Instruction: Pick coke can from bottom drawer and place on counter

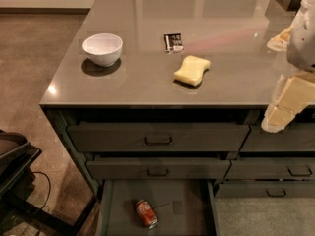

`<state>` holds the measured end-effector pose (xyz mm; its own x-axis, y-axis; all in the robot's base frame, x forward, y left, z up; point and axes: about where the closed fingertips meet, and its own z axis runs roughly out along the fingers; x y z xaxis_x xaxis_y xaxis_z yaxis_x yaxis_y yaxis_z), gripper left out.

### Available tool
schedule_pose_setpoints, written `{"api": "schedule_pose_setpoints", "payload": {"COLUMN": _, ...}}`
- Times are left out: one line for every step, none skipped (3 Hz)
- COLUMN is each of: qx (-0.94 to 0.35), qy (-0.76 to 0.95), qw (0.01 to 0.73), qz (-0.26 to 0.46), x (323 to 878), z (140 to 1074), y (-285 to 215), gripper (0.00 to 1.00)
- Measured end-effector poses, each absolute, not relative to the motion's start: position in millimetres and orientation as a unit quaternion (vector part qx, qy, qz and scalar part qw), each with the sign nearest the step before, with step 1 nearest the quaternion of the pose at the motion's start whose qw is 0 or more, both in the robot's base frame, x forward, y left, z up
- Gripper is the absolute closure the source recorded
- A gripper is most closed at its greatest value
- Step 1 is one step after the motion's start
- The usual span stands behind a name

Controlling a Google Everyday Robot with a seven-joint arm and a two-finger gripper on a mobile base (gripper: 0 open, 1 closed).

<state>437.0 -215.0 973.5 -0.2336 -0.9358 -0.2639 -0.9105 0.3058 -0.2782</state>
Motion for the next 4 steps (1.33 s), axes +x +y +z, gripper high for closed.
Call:
{"api": "schedule_pose_setpoints", "payload": {"qx": -0.548, "qy": 0.801, "qw": 0.241, "qz": -0.003, "x": 427, "z": 953, "y": -202, "gripper": 0.00}}
{"api": "schedule_pose_setpoints", "payload": {"qx": -0.482, "qy": 0.831, "qw": 0.270, "qz": 0.068, "x": 409, "z": 900, "y": -167, "gripper": 0.00}}
{"api": "schedule_pose_setpoints", "payload": {"qx": -0.435, "qy": 0.855, "qw": 0.256, "qz": 0.119, "x": 408, "z": 817, "y": -132, "gripper": 0.00}}
{"api": "schedule_pose_setpoints", "payload": {"qx": -0.423, "qy": 0.862, "qw": 0.254, "qz": 0.116, "x": 404, "z": 787, "y": -131, "gripper": 0.00}}
